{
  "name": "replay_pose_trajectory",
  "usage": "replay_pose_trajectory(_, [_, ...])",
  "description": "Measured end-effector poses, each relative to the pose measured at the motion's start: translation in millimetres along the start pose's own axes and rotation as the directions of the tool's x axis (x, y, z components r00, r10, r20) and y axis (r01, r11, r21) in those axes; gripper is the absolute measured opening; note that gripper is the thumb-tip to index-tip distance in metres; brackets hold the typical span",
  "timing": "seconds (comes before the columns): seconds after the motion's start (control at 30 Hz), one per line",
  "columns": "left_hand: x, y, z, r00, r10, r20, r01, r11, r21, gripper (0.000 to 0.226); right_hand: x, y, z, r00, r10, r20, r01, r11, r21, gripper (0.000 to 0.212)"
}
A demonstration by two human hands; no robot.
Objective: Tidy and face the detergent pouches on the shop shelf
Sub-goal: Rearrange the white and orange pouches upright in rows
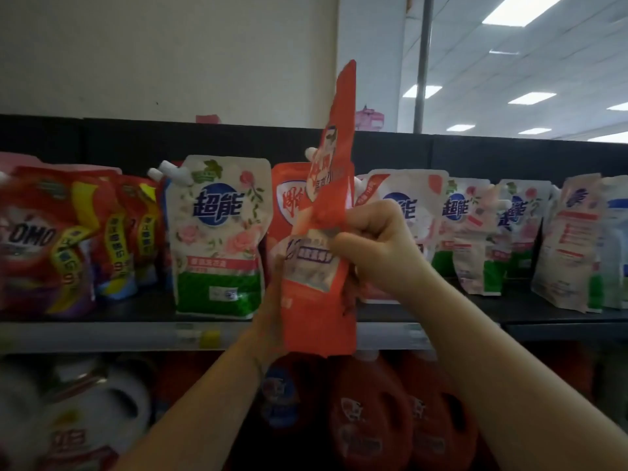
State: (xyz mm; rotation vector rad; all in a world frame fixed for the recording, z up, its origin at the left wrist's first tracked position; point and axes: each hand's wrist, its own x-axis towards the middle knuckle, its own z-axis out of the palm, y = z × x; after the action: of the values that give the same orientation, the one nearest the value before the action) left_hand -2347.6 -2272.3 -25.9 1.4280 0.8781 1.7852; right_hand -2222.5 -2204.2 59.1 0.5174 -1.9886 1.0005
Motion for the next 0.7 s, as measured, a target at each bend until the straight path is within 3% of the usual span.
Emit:
replay_pose_trajectory(0.03, [-2,2,-8,0.993,-0.027,-0.111,0.007,0.984,-0.178,0.069,1,5,-7,0.999,0.013,-0.039,-0.015,0.998,-0.056,0.044])
replay_pose_trajectory(0.07, [-4,7,-17,0.964,-0.023,-0.265,-0.013,0.991,-0.133,0.078,1,13,-13,0.997,0.029,-0.078,-0.038,0.991,-0.128,0.042])
replay_pose_trajectory(0.13, [-12,12,-31,0.790,0.093,-0.606,-0.016,0.991,0.132,0.080,0,29,-23,0.989,0.076,-0.124,-0.108,0.955,-0.275,0.036])
replay_pose_trajectory(0.17, [-15,14,-35,0.735,0.156,-0.660,0.001,0.973,0.231,0.078,-1,40,-26,0.986,0.096,-0.136,-0.139,0.925,-0.354,0.035])
replay_pose_trajectory(0.23, [-16,11,-41,0.693,0.270,-0.668,0.021,0.919,0.393,0.081,-3,63,-27,0.976,0.122,-0.179,-0.196,0.846,-0.496,0.037])
replay_pose_trajectory(0.33, [-8,4,-49,0.654,0.356,-0.667,0.139,0.811,0.568,0.078,-2,101,-19,0.924,0.221,-0.313,-0.370,0.729,-0.576,0.028])
replay_pose_trajectory(0.43, [4,-9,-48,0.570,0.473,-0.672,0.323,0.623,0.712,0.079,-2,119,-2,0.841,0.283,-0.460,-0.531,0.593,-0.606,0.019])
replay_pose_trajectory(0.5, [5,-17,-48,0.506,0.599,-0.621,0.442,0.437,0.783,0.084,-9,118,9,0.886,0.068,-0.459,-0.419,0.546,-0.726,0.027])
replay_pose_trajectory(0.57, [3,-22,-54,0.498,0.759,-0.419,0.488,0.154,0.859,0.077,-18,114,17,0.970,-0.067,-0.236,-0.178,0.469,-0.865,0.046])
replay_pose_trajectory(0.63, [1,-22,-64,0.602,0.778,-0.179,0.416,-0.114,0.902,0.069,-24,119,17,0.999,0.046,0.018,-0.003,0.421,-0.907,0.071])
replay_pose_trajectory(0.7, [3,-17,-77,0.759,0.650,0.045,0.228,-0.329,0.917,0.060,-24,126,14,0.976,0.171,0.134,0.059,0.386,-0.921,0.081])
